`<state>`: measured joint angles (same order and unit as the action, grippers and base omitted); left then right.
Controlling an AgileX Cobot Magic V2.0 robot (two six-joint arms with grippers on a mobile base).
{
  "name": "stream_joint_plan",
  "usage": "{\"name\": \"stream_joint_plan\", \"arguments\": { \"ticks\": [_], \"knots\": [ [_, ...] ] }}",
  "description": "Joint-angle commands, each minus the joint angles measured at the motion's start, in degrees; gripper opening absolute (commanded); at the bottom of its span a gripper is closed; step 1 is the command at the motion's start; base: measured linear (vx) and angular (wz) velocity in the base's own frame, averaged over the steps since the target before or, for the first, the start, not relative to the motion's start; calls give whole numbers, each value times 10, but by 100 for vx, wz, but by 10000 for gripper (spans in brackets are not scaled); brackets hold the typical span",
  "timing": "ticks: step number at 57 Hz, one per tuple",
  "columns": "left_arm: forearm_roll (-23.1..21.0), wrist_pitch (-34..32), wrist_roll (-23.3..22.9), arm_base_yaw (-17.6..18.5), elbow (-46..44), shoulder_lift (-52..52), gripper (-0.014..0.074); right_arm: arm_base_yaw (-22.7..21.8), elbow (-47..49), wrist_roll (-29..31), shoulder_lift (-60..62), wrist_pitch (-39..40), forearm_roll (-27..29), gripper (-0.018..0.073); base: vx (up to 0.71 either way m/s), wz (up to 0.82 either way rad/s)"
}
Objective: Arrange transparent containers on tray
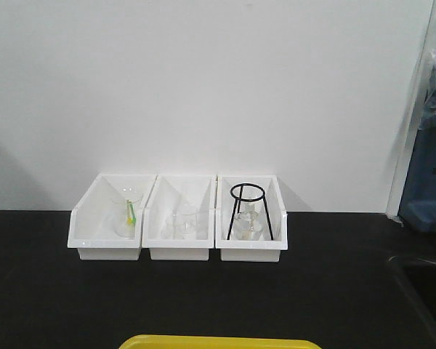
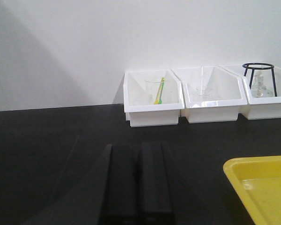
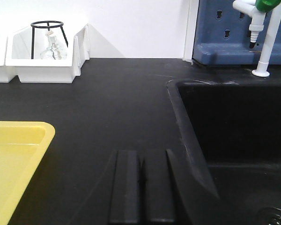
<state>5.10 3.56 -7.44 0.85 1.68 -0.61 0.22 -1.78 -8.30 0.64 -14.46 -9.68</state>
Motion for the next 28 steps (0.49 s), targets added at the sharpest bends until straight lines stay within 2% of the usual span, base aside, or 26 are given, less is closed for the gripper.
{"name": "stream_joint_plan", "arguments": {
  "ticks": [1,28],
  "knots": [
    [-1,-44,-4,3,19,1,-6,0,-4,-1,4,44,-7,-13,0,0],
    [-1,-44,-4,3,19,1,-6,0,-4,-1,4,44,-7,-13,0,0]
  ]
}}
